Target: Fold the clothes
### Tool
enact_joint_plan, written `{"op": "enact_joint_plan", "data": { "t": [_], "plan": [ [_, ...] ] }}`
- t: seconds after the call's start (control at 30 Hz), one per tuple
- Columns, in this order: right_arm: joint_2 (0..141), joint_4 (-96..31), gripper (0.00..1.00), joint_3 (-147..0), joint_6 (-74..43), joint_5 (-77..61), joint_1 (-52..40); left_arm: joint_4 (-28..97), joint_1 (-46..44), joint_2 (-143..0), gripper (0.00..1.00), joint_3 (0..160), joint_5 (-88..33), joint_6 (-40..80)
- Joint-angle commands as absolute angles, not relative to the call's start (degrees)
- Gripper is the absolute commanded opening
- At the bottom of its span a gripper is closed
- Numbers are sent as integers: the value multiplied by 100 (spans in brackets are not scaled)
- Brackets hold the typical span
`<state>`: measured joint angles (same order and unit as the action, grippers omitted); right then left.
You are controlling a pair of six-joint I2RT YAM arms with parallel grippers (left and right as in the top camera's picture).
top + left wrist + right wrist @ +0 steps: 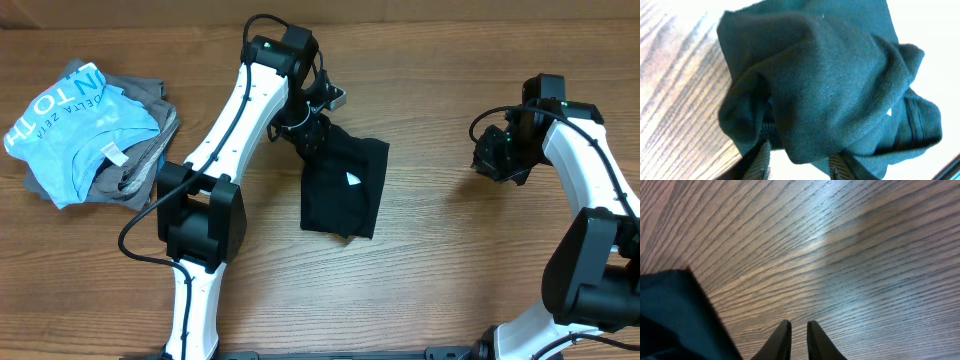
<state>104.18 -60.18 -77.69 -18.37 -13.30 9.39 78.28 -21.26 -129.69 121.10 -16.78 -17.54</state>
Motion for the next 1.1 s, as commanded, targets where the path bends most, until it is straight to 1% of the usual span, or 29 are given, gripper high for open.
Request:
{"op": "enact_joint_plan", "data": {
  "t": [0.0,0.07,0.1,0.2,0.23,0.3,0.43,0.5,0.67,0.97,1.0,1.07],
  "plan": [
    [10287,-6020,15,-7883,-1815,-1358,939,7688,-2231,-12964,34,12038,-1804,-1619],
    [10287,-6036,15,-7883,-1815,-1358,941,7660,-2281,-12964,28,11990,-1802,-1581],
    [10287,-6036,15,-7883,-1815,-1358,941,7660,-2307,-12964,22,11972,-1802,-1527],
    [10287,-6031,15,-7883,-1817,-1361,939,7688,-2394,-12960,9,11974,-1959,-1214],
    [10287,-6029,15,-7883,-1817,-1358,939,7688,-2421,-12951,6,11983,-2102,-1122],
    [10287,-6029,15,-7883,-1817,-1361,939,7690,-2460,-12943,4,12011,-2515,-972],
    [10287,-6012,15,-7883,-1817,-1358,939,7572,-2508,-12943,4,12060,-3566,-685],
    [10287,-6007,15,-7883,-1817,-1358,939,7415,-2539,-12943,4,12060,-3898,-495],
    [10287,-5988,15,-7883,-1817,-1358,939,6965,-2738,-12943,5,12057,-3809,-49],
    [10287,-5970,15,-7883,-1817,-1358,939,5697,-3336,-12954,6,12051,-3358,943],
    [10287,-5972,16,-7883,-1817,-1358,939,5621,-3406,-12954,9,12051,-3166,1092],
    [10287,-5972,16,-7883,-1817,-1361,939,5537,-3527,-12964,20,12049,-2805,1356]
  ]
}}
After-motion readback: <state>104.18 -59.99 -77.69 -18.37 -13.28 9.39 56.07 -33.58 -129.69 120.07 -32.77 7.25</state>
